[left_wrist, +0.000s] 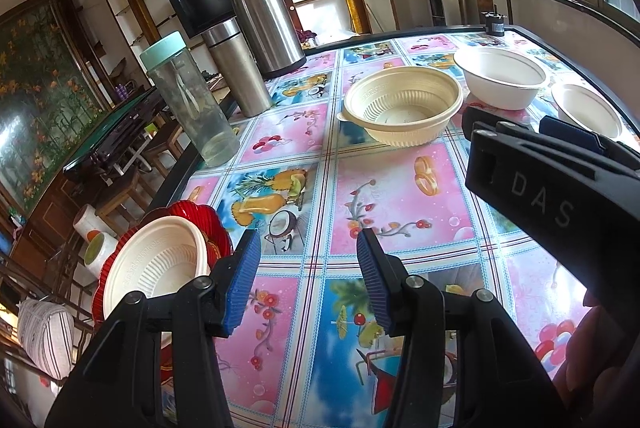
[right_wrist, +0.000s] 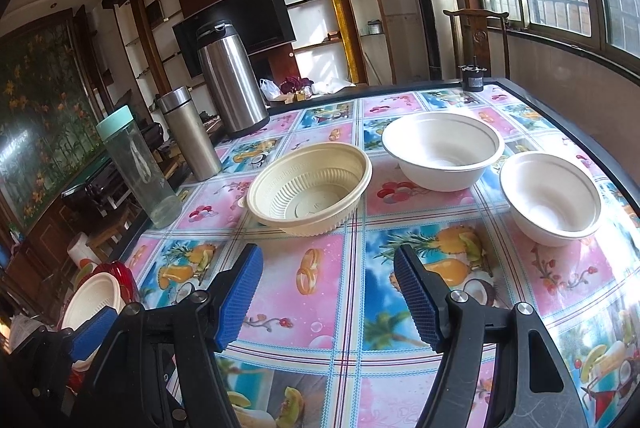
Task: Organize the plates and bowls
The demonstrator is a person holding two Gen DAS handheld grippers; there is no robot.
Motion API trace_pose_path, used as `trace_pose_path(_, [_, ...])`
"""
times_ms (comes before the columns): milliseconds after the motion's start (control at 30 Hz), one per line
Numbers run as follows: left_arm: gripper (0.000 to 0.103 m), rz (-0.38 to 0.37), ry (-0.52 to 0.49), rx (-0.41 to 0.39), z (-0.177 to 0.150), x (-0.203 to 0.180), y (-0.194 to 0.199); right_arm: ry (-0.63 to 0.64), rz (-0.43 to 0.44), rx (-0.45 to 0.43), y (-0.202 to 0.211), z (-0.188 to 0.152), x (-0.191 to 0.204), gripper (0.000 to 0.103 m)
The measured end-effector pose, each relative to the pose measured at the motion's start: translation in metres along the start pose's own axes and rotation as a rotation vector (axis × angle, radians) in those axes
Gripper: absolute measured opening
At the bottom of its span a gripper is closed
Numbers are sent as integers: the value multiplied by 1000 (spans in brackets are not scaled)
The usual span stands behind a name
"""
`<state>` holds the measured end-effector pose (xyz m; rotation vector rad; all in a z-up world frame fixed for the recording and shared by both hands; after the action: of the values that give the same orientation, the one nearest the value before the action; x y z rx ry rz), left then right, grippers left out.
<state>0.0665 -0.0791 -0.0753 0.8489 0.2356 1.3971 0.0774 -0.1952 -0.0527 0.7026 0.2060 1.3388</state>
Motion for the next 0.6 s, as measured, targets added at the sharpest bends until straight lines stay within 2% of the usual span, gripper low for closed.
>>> trace_pose_path(600, [49, -11, 4, 18, -5, 2, -7, 8, -15, 8, -3, -2, 0, 75])
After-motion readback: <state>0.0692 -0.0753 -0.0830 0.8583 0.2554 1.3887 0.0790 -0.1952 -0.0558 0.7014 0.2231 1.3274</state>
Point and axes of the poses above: each gripper's, at about its wrist camera, not at the fingertips, and y roughly against the way its jaws point, x to its left, z to its top, the point moved 6 cm from there along -y, roughly the way its jaws point, and after that the axes turned 2 degrees about -y, right-handed, at the moved point
